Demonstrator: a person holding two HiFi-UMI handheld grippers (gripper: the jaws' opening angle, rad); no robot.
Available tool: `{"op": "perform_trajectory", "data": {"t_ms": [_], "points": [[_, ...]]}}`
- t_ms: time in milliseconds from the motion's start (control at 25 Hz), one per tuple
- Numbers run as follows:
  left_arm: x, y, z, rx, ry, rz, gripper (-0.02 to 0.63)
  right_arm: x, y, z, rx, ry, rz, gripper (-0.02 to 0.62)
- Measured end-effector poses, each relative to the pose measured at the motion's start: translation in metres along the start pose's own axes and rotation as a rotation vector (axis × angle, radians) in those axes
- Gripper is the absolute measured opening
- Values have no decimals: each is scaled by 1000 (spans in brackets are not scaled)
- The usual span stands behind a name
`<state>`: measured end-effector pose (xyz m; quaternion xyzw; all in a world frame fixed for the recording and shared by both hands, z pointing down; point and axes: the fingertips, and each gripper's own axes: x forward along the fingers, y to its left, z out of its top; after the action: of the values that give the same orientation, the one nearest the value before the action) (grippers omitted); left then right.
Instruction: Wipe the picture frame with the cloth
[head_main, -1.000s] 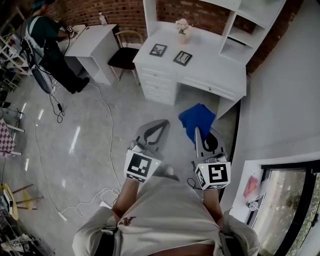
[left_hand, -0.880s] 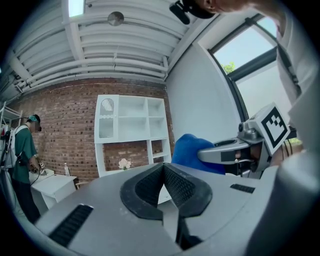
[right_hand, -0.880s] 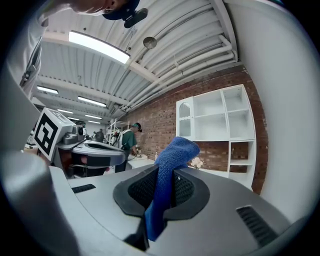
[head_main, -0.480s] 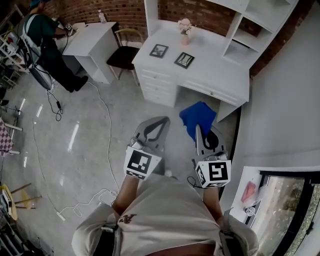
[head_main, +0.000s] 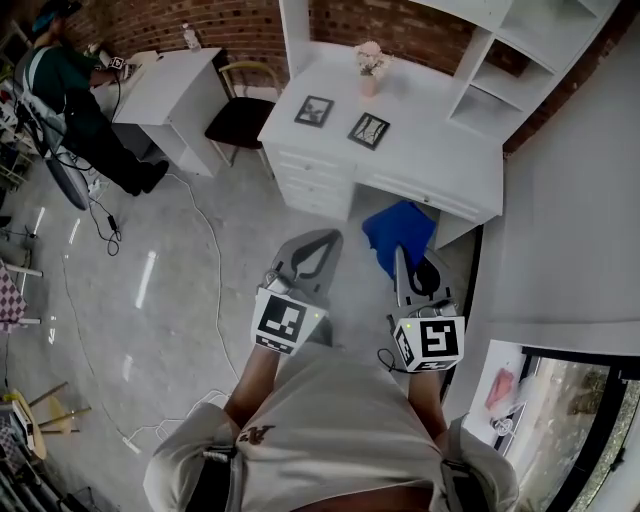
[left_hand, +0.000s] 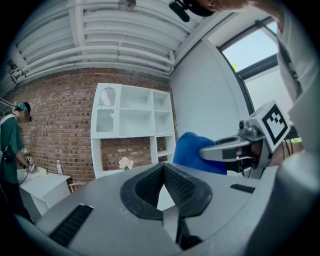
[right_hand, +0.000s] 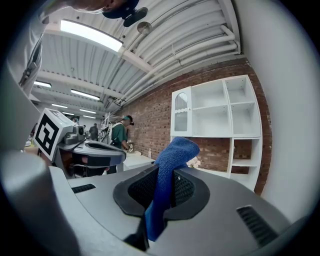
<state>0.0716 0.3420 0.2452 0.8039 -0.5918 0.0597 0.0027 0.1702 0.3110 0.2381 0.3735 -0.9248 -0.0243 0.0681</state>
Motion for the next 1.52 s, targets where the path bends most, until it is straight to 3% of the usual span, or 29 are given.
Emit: {"op": "perform_trajectory", "data": {"t_ms": [640, 1000, 1520], "points": [[66, 84, -16, -11, -5, -87, 2, 100, -16, -7, -3, 49, -87, 28], [100, 97, -21, -14, -7, -128, 2, 127, -32, -15, 2, 66, -119, 28], [165, 121, -28, -17, 6, -107, 2, 182, -79, -25, 24, 69, -88, 28]]}}
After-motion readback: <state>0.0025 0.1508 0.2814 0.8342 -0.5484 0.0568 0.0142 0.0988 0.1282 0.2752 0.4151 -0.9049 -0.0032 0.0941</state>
